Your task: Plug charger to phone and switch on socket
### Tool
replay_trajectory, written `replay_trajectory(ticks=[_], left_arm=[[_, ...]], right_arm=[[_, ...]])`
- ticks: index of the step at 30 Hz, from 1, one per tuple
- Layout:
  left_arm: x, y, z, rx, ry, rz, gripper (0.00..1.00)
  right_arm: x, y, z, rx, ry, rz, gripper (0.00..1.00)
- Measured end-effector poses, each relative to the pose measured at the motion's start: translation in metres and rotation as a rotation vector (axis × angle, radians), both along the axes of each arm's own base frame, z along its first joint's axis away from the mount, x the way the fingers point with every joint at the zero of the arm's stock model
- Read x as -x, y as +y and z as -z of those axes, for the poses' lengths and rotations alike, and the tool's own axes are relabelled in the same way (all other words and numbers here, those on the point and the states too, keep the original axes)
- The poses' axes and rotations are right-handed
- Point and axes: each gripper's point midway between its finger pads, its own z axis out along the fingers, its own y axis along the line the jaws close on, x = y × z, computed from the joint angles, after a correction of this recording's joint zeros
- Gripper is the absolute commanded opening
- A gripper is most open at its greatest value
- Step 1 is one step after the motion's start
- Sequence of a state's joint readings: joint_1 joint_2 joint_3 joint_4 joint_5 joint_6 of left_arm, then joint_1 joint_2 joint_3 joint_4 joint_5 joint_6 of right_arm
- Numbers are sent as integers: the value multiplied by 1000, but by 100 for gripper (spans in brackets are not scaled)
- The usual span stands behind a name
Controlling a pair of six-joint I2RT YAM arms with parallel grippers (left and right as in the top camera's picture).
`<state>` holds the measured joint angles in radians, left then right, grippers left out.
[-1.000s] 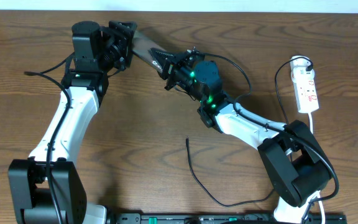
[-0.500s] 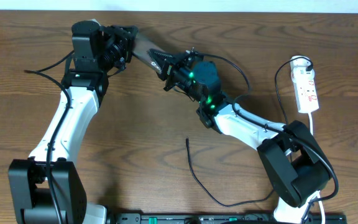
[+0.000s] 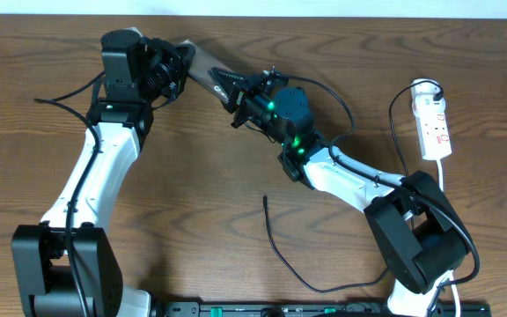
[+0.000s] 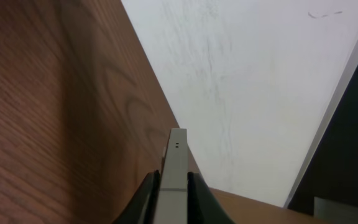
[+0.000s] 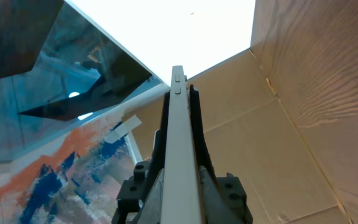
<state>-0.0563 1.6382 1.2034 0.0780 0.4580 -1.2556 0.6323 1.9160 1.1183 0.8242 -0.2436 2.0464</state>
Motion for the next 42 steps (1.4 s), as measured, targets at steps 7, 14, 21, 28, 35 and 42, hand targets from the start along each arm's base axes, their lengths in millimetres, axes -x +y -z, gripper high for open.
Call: replay_trajectory(ticks=[7, 14, 21, 28, 35, 42], left_arm=[[0, -1, 1, 1, 1, 3, 7], [0, -1, 1, 3, 3, 3, 8], [-1, 1, 4, -3, 6, 1, 7], [-4, 34, 6, -26, 3, -37, 7], [0, 115, 1, 1, -19, -95, 7], [26, 158, -17, 95, -91, 19, 7]], right_arm=[[0, 0, 0, -11, 14, 2, 1], [1, 2, 1, -7, 11, -6, 86], [5, 5, -1, -9, 6, -15, 99], [4, 4, -1, -8, 5, -16, 99], [-8, -19, 0, 37, -49, -62, 99], [-18, -53, 1, 197, -271, -153, 99]])
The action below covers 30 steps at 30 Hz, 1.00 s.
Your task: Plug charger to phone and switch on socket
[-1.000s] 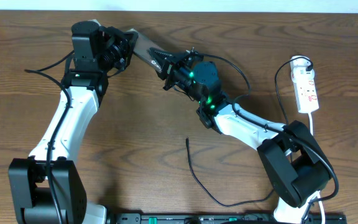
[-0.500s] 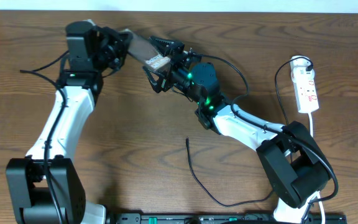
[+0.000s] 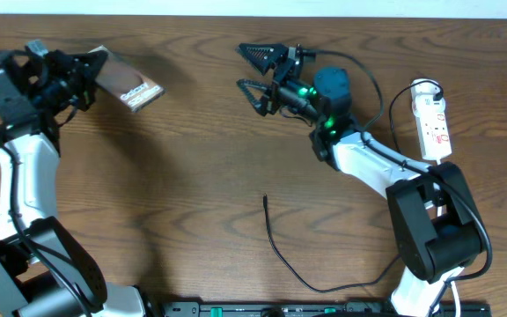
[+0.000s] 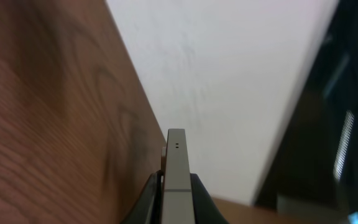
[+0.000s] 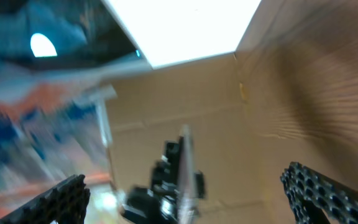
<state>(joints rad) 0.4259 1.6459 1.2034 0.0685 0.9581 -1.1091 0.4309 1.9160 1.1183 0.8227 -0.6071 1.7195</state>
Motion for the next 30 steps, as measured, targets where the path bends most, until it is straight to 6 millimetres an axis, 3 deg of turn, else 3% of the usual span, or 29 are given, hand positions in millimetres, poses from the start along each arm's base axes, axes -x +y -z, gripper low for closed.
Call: replay_trajectory(ticks=[4, 6, 13, 22, 30], left_arm=[[16, -14, -21, 5, -124, 179, 7], [24, -25, -29, 8, -175, 268, 7], [49, -48, -47, 21, -301, 482, 7], [55, -52, -50, -9, -359, 532, 7], [56, -53, -50, -22, -376, 542, 7]], right_arm=[[6, -4, 2, 99, -163, -67, 99], [12, 0, 13, 150, -178, -115, 99], [27, 3, 59, 419, -39, -282, 99], [41, -26, 34, 881, -36, -340, 99], [84, -47, 69, 1147, 94, -416, 99]])
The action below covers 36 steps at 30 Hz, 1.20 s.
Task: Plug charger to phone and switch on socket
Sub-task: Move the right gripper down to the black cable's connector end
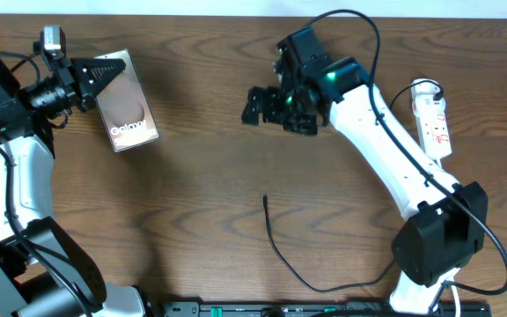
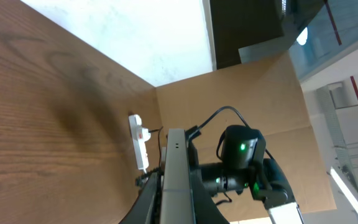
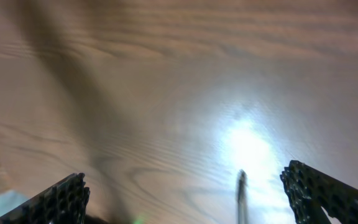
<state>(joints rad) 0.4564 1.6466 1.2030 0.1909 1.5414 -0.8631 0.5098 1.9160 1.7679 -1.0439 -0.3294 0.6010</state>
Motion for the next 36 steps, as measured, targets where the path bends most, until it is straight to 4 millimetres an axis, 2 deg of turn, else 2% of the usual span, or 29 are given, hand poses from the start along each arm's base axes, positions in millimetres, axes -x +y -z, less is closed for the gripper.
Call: replay_trajectory(ticks=[6, 8, 12, 16, 19, 27, 36], left_arm=[[0, 0, 0, 1, 1, 1, 8], [0, 0, 0, 1, 0, 1, 8], [0, 0, 0, 1, 0, 1, 7], [0, 0, 0, 1, 0, 2, 7], [0, 0, 0, 1, 0, 2, 7], [0, 0, 0, 1, 0, 2, 7], [0, 0, 0, -1, -3, 2, 7]], right_arm=[[34, -10, 25, 190, 91, -7, 99], [44, -9, 42, 264, 130, -8, 99], [51, -3, 66, 325, 170, -4, 99], [70, 3, 104, 404, 246, -10, 99], [83, 4, 122, 449, 287, -19, 99], [100, 14, 129, 485, 283, -43, 99], [123, -2, 159, 547, 327, -39, 99]])
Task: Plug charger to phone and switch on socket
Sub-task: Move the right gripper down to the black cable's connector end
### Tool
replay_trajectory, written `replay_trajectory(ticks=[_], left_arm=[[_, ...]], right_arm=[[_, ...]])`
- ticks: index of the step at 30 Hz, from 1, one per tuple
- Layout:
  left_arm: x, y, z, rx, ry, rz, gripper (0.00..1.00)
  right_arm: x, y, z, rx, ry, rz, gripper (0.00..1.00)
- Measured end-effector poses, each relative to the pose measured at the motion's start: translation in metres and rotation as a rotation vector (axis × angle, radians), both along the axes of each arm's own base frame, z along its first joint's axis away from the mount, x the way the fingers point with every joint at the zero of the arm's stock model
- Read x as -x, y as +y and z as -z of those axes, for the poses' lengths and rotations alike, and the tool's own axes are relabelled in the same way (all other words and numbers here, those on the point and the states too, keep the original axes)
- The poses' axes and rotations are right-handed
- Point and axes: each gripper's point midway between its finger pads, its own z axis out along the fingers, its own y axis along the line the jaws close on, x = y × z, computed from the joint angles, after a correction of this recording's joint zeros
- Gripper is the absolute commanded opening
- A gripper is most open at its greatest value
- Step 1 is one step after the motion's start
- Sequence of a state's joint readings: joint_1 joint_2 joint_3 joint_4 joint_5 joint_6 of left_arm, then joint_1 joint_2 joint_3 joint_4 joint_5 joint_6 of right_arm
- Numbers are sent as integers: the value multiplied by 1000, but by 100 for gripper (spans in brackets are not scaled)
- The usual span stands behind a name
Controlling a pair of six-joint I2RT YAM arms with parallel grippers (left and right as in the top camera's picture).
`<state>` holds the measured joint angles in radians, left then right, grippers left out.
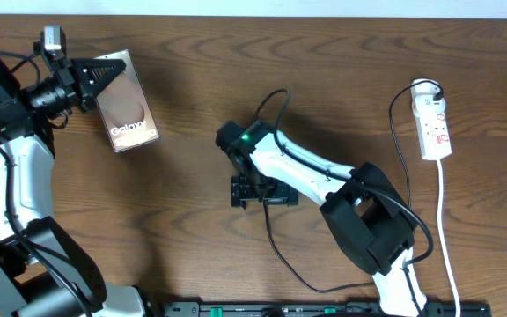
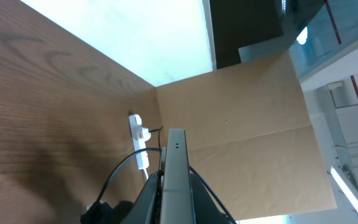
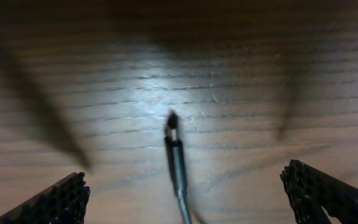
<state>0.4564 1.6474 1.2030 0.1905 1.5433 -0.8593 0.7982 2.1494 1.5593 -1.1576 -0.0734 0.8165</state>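
The phone (image 1: pixel 127 104), screen up with "Galaxy" on it, is held at the far left by my left gripper (image 1: pixel 102 81), which is shut on its edge. In the left wrist view the phone's thin edge (image 2: pixel 176 163) runs up between the fingers. The black charger cable (image 1: pixel 275 249) lies mid-table, and its plug tip (image 3: pixel 171 118) points away in the right wrist view. My right gripper (image 1: pixel 264 191) hangs low over that cable end, open, with the plug (image 3: pixel 176 155) between its fingers (image 3: pixel 61 198). The white socket strip (image 1: pixel 434 118) lies at the right edge.
The socket strip's white lead (image 1: pixel 442 211) runs down the right side of the table. The charger cable loops towards the front edge (image 1: pixel 324 287). The right arm's own black cable (image 1: pixel 275 110) arches over the middle. Cardboard walls (image 2: pixel 253 124) stand beyond the table.
My right gripper has moved from the upper middle of the table down to the charger cable's free end, still open. The left gripper and the phone have not moved.
Both grippers were shut on the phone at the top centre. Then the right one was open and apart, with the phone in the left gripper at the far left. The phone then faced screen up there, and now the right gripper straddles the cable's plug.
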Motion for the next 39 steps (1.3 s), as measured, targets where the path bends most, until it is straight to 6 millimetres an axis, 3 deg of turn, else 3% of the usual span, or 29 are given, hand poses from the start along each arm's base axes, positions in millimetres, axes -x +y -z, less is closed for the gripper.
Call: replay_trajectory(ticks=[4, 10, 14, 25, 39], left_arm=[[0, 0, 0, 0, -1, 0, 8], [0, 0, 0, -1, -1, 0, 7], [0, 0, 0, -1, -1, 0, 7], [0, 0, 0, -2, -3, 0, 8], [0, 0, 0, -2, -3, 0, 7]], right_arm=[[7, -3, 4, 17, 14, 5, 99], [6, 3, 5, 0, 1, 5, 75], [4, 5, 6, -10, -9, 9, 73], [0, 8, 7, -21, -23, 17, 41], [0, 8, 7, -19, -25, 16, 18]])
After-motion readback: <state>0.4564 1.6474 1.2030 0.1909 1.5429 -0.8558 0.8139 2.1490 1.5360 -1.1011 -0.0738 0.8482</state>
